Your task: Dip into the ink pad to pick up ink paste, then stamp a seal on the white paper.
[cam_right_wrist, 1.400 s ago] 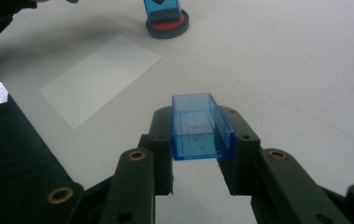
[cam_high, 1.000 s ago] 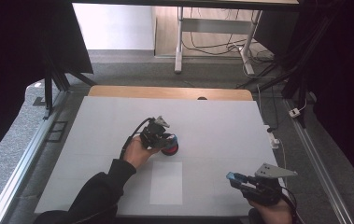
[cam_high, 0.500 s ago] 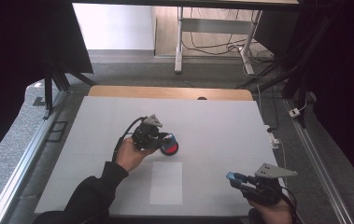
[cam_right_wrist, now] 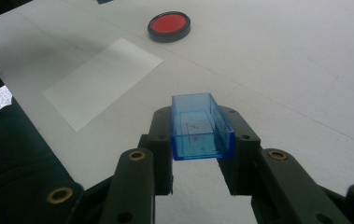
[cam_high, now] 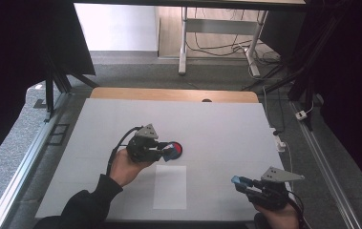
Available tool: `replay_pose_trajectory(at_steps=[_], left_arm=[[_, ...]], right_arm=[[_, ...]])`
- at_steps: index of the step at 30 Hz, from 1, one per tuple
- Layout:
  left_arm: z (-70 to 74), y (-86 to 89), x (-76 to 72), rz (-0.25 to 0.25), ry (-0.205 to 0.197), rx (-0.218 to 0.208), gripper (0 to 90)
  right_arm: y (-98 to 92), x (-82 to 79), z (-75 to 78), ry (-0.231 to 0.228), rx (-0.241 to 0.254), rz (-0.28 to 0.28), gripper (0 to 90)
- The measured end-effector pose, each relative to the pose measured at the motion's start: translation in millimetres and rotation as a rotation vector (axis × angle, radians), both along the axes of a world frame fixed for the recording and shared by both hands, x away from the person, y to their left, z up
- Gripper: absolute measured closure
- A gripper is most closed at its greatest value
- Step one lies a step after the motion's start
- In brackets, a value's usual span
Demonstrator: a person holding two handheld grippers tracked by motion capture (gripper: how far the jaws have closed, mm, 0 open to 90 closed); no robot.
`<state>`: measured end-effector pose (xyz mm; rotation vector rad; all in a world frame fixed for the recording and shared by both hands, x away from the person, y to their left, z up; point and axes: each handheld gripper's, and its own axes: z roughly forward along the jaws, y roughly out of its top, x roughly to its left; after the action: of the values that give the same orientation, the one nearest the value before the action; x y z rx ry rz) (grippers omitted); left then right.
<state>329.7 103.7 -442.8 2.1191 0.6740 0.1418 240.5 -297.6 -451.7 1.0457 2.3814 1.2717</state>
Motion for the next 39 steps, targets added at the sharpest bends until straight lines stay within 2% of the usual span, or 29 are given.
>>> replay_pose_trajectory(at_steps=[13,18,24,28,39], left_arm=[[-2.5,4.1,-19.5,-0.016,0.043,-0.004,70.2],[-3.2,2.2,-25.2,-0.022,0.044,0.002,70.2],[-5.9,2.6,-31.4,-0.027,0.057,-0.015,70.3],[-8.1,0.9,-35.6,-0.032,0.052,-0.015,70.2],[-19.7,-8.2,-38.8,-0.038,0.066,0.010,70.2]], right_arm=[[-0.3,-0.7,0.1,-0.004,0.003,0.000,68.1],[-0.4,-0.6,0.2,-0.005,0.004,0.001,68.1],[0.4,-0.7,0.5,-0.007,-0.005,0.004,68.1],[0.5,-1.0,0.5,-0.009,-0.007,0.005,68.1],[1.1,-0.9,0.3,-0.008,-0.005,0.008,68.1]])
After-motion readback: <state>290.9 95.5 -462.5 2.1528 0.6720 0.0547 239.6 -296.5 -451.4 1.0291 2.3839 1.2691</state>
